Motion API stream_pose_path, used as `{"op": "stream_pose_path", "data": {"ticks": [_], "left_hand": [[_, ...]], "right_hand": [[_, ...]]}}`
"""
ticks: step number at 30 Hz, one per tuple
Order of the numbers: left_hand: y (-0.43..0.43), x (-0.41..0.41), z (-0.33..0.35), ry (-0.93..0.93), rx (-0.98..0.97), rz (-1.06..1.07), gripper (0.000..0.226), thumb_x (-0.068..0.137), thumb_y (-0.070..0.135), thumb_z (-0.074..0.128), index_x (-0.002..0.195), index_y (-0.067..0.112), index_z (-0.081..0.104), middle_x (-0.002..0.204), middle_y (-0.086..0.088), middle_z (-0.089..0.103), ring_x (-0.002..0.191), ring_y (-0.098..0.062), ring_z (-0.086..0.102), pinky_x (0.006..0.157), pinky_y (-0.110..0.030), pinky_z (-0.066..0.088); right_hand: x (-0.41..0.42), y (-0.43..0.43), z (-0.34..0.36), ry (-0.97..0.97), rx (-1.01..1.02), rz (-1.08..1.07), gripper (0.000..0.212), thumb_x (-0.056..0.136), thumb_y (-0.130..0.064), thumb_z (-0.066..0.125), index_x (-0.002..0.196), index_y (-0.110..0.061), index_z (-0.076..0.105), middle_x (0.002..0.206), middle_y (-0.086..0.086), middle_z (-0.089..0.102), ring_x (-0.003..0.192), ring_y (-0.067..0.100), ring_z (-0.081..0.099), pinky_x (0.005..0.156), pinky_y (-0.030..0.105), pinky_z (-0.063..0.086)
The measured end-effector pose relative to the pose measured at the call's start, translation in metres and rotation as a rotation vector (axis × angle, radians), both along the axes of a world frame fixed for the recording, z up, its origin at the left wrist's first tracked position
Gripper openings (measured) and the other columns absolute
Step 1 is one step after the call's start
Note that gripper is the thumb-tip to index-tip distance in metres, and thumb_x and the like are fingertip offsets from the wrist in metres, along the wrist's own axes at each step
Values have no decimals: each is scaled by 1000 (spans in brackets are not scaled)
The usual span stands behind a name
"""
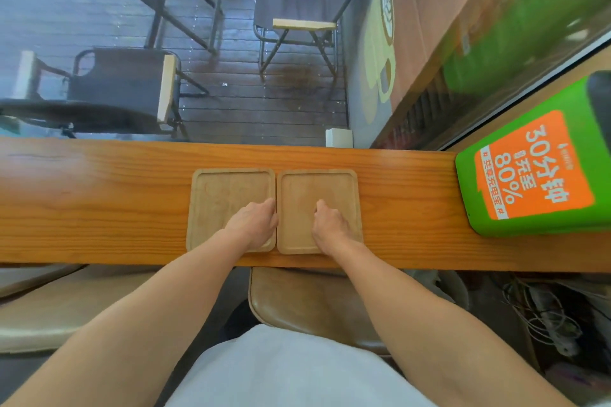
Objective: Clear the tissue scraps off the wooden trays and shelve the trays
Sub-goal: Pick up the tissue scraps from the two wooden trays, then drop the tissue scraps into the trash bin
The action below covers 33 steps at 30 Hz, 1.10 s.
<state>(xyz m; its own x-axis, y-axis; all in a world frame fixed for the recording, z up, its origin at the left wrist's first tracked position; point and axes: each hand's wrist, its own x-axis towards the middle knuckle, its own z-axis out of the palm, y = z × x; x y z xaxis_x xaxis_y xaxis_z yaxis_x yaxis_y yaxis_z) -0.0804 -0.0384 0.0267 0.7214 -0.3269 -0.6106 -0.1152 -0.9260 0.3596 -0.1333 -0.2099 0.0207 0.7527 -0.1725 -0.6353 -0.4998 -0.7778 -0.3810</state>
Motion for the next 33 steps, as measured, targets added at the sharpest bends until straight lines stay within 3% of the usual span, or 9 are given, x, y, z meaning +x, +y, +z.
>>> {"op": "stream_pose_path", "data": {"ticks": [2, 6, 10, 15, 21, 24, 30, 33], "left_hand": [[6, -5, 13, -17, -8, -47, 22, 103, 31, 40, 102, 19, 59, 90, -3, 67, 79, -22, 65, 76, -43, 58], [20, -10, 39, -93, 49, -211, 37, 102, 39, 43, 81, 19, 66, 78, 0, 66, 70, -18, 64, 69, -38, 58], [37, -10, 57, -149, 22, -193, 39, 101, 41, 40, 82, 19, 67, 77, 1, 66, 69, -18, 64, 66, -35, 57], [46, -32, 56, -134, -62, -106, 37, 99, 37, 39, 90, 17, 69, 86, -3, 67, 79, -23, 64, 79, -43, 57], [6, -73, 71, -213, -83, -355, 37, 98, 41, 39, 89, 18, 67, 84, -3, 68, 77, -25, 65, 72, -39, 58], [-22, -93, 83, -289, -93, -461, 36, 98, 42, 39, 86, 19, 65, 82, -3, 67, 74, -26, 62, 64, -34, 52], [-83, -150, 108, -377, -137, -649, 34, 100, 40, 39, 89, 19, 63, 83, -5, 68, 74, -27, 65, 70, -39, 58], [-127, -200, 117, -440, -145, -745, 34, 100, 39, 39, 87, 17, 61, 85, -7, 69, 75, -30, 64, 63, -37, 53]], "right_hand": [[-5, -3, 15, -40, -13, 38, 12, 101, -17, 34, 92, -21, 42, 83, 4, 52, 66, 16, 48, 49, 31, 31], [-25, 1, 48, -125, -55, 8, 35, 100, -40, 26, 79, -21, 45, 79, 1, 55, 65, 15, 48, 52, 33, 32], [-51, 14, 70, -189, -82, -60, 31, 96, -35, 26, 77, -19, 45, 84, 6, 58, 70, 23, 52, 59, 35, 37], [-90, 32, 79, -174, -129, -144, 30, 98, -30, 28, 86, -12, 49, 91, 9, 53, 77, 27, 50, 65, 35, 37], [-130, 28, 98, -232, -172, -244, 31, 96, -34, 32, 98, -11, 53, 104, 14, 58, 85, 30, 52, 71, 38, 41], [-153, 18, 106, -284, -200, -315, 23, 94, -34, 34, 94, -14, 46, 102, 13, 59, 80, 29, 51, 68, 38, 41], [-220, -19, 114, -353, -180, -434, 15, 95, -29, 36, 93, -15, 39, 101, 15, 58, 80, 32, 50, 68, 40, 40], [-277, -56, 108, -371, -196, -551, 14, 95, -29, 34, 97, -16, 39, 107, 14, 60, 86, 34, 56, 67, 40, 39]]}}
